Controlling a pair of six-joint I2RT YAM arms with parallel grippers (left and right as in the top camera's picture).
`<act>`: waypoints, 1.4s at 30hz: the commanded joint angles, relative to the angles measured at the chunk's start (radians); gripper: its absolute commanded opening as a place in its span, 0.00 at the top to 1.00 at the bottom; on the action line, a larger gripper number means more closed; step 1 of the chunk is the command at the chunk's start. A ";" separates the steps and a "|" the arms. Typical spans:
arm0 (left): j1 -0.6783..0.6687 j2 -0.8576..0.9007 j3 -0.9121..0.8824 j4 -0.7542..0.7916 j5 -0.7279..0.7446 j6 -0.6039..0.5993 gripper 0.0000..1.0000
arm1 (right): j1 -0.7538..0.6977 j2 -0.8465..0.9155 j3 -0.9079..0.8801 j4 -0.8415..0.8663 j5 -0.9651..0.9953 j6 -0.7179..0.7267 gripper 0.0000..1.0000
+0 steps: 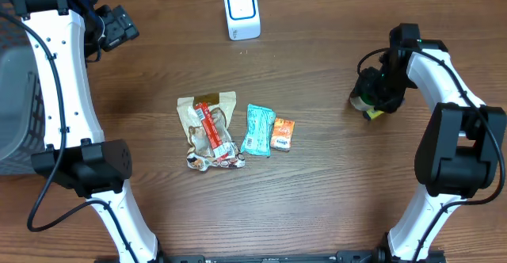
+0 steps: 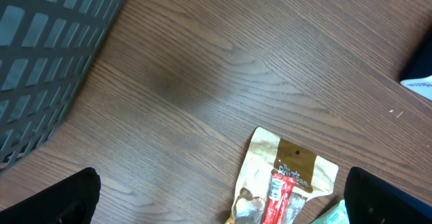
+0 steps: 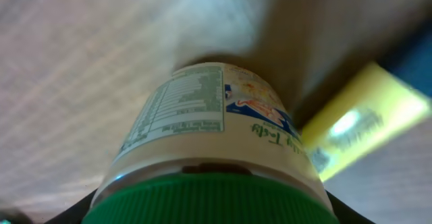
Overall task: Scan the item barcode
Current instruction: 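Carry the jar right and set it down on the table, then move the right gripper left and grasp the orange snack packet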
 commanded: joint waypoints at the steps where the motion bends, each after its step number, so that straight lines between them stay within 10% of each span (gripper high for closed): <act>1: -0.007 -0.003 -0.005 -0.002 0.001 0.018 0.00 | 0.003 -0.006 -0.012 -0.066 0.082 -0.006 0.69; 9: -0.007 -0.003 -0.005 -0.002 0.001 0.018 0.00 | 0.003 -0.006 -0.006 -0.165 0.136 -0.006 0.58; 12: -0.007 -0.003 -0.005 -0.002 0.001 0.018 0.00 | 0.003 -0.006 0.019 -0.195 0.135 -0.006 0.31; 22: -0.007 -0.003 -0.005 -0.002 0.001 0.018 0.00 | 0.004 -0.013 0.287 -0.483 0.135 -0.015 0.18; 42: -0.007 -0.003 -0.005 -0.002 0.001 0.018 0.00 | 0.365 -0.027 0.366 -0.521 -0.075 -0.089 0.25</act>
